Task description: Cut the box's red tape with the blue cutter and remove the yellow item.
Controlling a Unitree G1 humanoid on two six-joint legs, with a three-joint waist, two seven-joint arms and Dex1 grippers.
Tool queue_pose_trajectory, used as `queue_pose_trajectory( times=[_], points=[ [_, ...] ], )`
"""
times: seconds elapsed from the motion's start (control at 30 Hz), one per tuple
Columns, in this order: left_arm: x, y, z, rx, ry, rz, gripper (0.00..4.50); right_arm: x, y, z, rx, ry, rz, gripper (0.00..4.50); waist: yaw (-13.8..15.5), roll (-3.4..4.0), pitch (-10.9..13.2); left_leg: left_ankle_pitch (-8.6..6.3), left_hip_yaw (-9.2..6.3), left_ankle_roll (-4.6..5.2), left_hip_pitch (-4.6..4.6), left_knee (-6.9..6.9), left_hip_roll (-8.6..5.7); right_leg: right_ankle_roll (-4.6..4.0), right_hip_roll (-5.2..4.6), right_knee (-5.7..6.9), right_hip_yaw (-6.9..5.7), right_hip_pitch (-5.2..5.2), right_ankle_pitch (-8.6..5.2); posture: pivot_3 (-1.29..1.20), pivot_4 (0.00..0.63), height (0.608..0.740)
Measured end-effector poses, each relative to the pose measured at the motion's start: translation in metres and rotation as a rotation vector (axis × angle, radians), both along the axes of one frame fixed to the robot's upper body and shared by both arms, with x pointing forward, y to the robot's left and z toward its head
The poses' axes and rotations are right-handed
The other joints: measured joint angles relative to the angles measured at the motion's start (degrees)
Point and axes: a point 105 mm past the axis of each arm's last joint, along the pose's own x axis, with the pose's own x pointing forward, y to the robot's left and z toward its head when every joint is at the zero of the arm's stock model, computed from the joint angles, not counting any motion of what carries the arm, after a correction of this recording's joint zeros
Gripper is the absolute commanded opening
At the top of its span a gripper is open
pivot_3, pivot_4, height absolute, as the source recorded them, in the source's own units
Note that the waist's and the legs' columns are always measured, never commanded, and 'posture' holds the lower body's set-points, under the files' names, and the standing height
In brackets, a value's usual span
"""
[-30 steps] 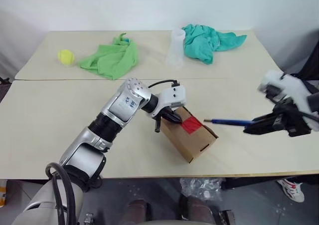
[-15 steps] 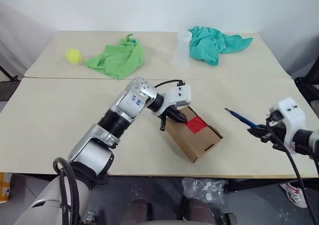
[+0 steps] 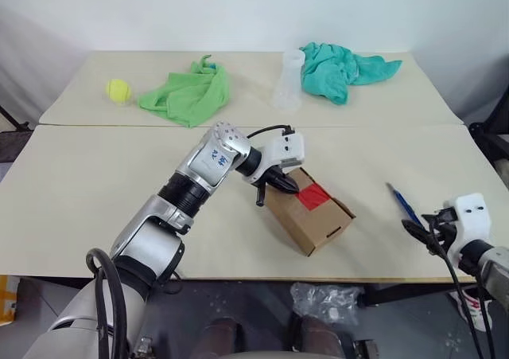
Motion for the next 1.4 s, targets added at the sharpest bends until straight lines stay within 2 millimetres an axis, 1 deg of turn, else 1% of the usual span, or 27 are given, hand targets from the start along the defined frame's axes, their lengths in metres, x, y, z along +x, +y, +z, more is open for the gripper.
queue_pose_trajectory(
  times=[0.07, 0.1, 0.2, 0.27, 0.3, 0.37, 0.4, 0.47, 0.5, 0.57, 0.7, 0.77, 0.83, 0.87, 0.93, 1.0, 1.03, 1.17, 1.3, 1.4],
  points=[
    [0.001, 0.000, 0.000, -0.003, 0.002, 0.004, 0.00, 0.000, -0.004, 0.012, -0.033, -0.029, -0.001, 4.23, -0.02, -0.01, 0.01, 0.00, -0.01, 0.00, -0.01, -0.01, 0.01, 0.00, 0.01, -0.03, -0.01, -0.01, 0.00, 0.00, 0.150, 0.740],
    [0.002, 0.000, 0.001, -0.007, 0.007, 0.010, 0.00, 0.000, -0.005, 0.017, -0.055, -0.031, 0.008, 4.48, -0.05, -0.02, 0.01, -0.01, -0.01, 0.00, -0.02, -0.01, 0.01, 0.00, 0.02, -0.03, -0.01, -0.02, 0.00, 0.00, 0.150, 0.740],
    [0.006, 0.003, 0.007, -0.030, 0.017, 0.033, 0.00, 0.004, 0.002, 0.034, -0.117, -0.039, 0.076, 4.48, -0.24, 0.07, 0.11, -0.02, 0.02, 0.03, -0.15, -0.01, 0.02, -0.01, 0.04, -0.02, 0.00, -0.15, 0.00, 0.00, 0.150, 0.740],
    [0.009, 0.006, 0.012, -0.041, 0.035, 0.061, 0.00, 0.013, 0.010, 0.055, -0.170, -0.072, 0.135, 4.48, -0.57, 0.07, 0.28, 0.03, 0.07, -0.04, -0.29, -0.03, 0.02, -0.04, 0.14, 0.06, -0.01, -0.34, 0.02, 0.00, 0.150, 0.740],
    [0.010, 0.006, 0.013, -0.044, 0.042, 0.069, 0.00, 0.016, 0.014, 0.061, -0.185, -0.084, 0.155, 4.48, -0.63, 0.02, 0.31, 0.06, 0.08, -0.09, -0.33, -0.09, 0.02, -0.05, 0.16, 0.10, -0.04, -0.42, 0.01, 0.00, 0.150, 0.740],
    [0.012, 0.010, 0.017, -0.061, 0.068, 0.091, 0.00, 0.024, 0.028, 0.066, -0.216, -0.067, 0.231, 4.48, -0.92, -0.07, 0.38, 0.19, 0.14, -0.34, -0.49, -0.20, 0.02, -0.05, 0.25, 0.24, -0.07, -0.70, 0.01, 0.00, 0.150, 0.740],
    [0.012, 0.012, 0.019, -0.068, 0.078, 0.096, 0.00, 0.027, 0.035, 0.066, -0.221, -0.060, 0.265, 4.48, -1.08, -0.10, 0.42, 0.23, 0.17, -0.38, -0.62, -0.19, 0.01, -0.05, 0.26, 0.56, -0.10, -0.87, 0.01, 0.00, 0.150, 0.740],
    [0.012, 0.016, 0.025, -0.082, 0.098, 0.109, 0.00, 0.037, 0.044, 0.065, -0.219, -0.048, 0.312, 4.10, -1.40, -0.08, 0.64, 0.26, 0.23, -0.41, -0.66, -0.23, -0.01, -0.05, 0.34, 0.61, -0.53, -0.91, 0.01, 0.00, 0.150, 0.740],
    [0.011, 0.018, 0.031, -0.095, 0.100, 0.112, 0.00, 0.043, 0.046, 0.065, -0.219, -0.044, 0.321, 3.89, -1.50, -0.06, 0.86, 0.25, 0.28, -0.38, -0.72, -0.23, -0.03, -0.04, 0.34, 0.59, -0.59, -0.95, 0.02, 0.00, 0.150, 0.740],
    [0.010, 0.022, 0.043, -0.120, 0.100, 0.113, 0.00, 0.052, 0.049, 0.066, -0.227, -0.034, 0.332, 3.19, -1.53, -0.06, 1.21, 0.23, 0.31, -0.33, -0.81, -0.22, -0.04, 0.00, 0.34, 0.51, -0.66, -0.97, 0.03, 0.00, 0.150, 0.740],
    [0.005, 0.030, 0.062, -0.165, 0.103, 0.119, 0.00, 0.069, 0.057, 0.059, -0.248, 0.002, 0.374, 1.75, -1.39, 0.00, 1.36, 0.20, 0.26, -0.28, -1.11, -0.18, -0.11, 0.22, 0.37, 0.31, -0.81, -1.03, 0.04, 0.00, 0.150, 0.740],
    [0.001, 0.035, 0.067, -0.163, 0.105, 0.117, 0.00, 0.074, 0.061, 0.052, -0.249, 0.033, 0.399, 1.06, -1.35, 0.01, 1.44, 0.21, 0.29, -0.29, -1.20, -0.17, -0.12, 0.28, 0.38, 0.25, -0.86, -1.02, 0.03, 0.00, 0.150, 0.740],
    [-0.002, 0.045, 0.065, -0.138, 0.102, 0.127, 0.00, 0.080, 0.070, 0.048, -0.242, 0.047, 0.446, 0.22, -1.54, 0.03, 1.48, 0.21, 0.30, -0.29, -1.19, -0.18, -0.12, 0.30, 0.42, 0.22, -0.86, -1.01, 0.02, 0.00, 0.150, 0.740],
    [-0.003, 0.050, 0.061, -0.120, 0.107, 0.134, 0.00, 0.081, 0.073, 0.047, -0.241, 0.052, 0.464, 0.03, -1.59, 0.07, 1.50, 0.22, 0.29, -0.31, -1.18, -0.19, -0.10, 0.31, 0.45, 0.22, -0.86, -0.99, 0.02, 0.00, 0.150, 0.740],
    [-0.007, 0.057, 0.049, -0.085, 0.134, 0.139, 0.00, 0.084, 0.080, 0.042, -0.248, 0.069, 0.503, 0.03, -1.56, 0.09, 1.51, 0.25, 0.34, -0.38, -1.19, -0.18, -0.09, 0.31, 0.48, 0.21, -0.87, -0.99, 0.01, 0.00, 0.150, 0.740],
    [-0.012, 0.060, 0.039, -0.061, 0.165, 0.138, 0.00, 0.084, 0.085, 0.038, -0.250, 0.087, 0.534, 0.03, -1.43, 0.09, 1.53, 0.28, 0.35, -0.42, -1.24, -0.15, -0.09, 0.31, 0.48, 0.21, -0.92, -0.98, 0.01, 0.00, 0.150, 0.740],
    [-0.018, 0.061, 0.033, -0.037, 0.182, 0.126, 0.00, 0.085, 0.089, 0.036, -0.251, 0.096, 0.552, 0.03, -1.50, 0.09, 1.53, 0.28, 0.35, -0.43, -1.23, -0.15, -0.08, 0.31, 0.49, 0.21, -0.91, -0.97, 0.01, 0.00, 0.150, 0.740],
    [-0.033, 0.061, 0.018, 0.062, 0.202, 0.089, 0.00, 0.083, 0.100, 0.027, -0.252, 0.136, 0.608, 0.03, -1.51, 0.09, 1.53, 0.30, 0.34, -0.46, -1.21, -0.15, -0.07, 0.31, 0.50, 0.22, -0.91, -0.96, 0.01, 0.00, 0.150, 0.740],
    [-0.034, 0.064, -0.004, 0.153, 0.191, 0.102, 0.00, 0.079, 0.108, 0.022, -0.267, 0.169, 0.645, 0.03, -1.52, 0.10, 1.53, 0.32, 0.34, -0.51, -1.19, -0.14, -0.05, 0.31, 0.53, 0.22, -0.88, -0.95, 0.01, 0.00, 0.150, 0.740],
    [-0.026, 0.050, -0.018, 0.154, 0.156, 0.112, 0.00, 0.072, 0.117, 0.023, -0.269, 0.182, 0.671, 0.03, -1.29, 0.10, 1.53, 0.34, 0.33, -0.53, -1.21, -0.06, -0.05, 0.31, 0.54, 0.24, -0.92, -0.91, 0.02, 0.00, 0.150, 0.740]
  ],
)
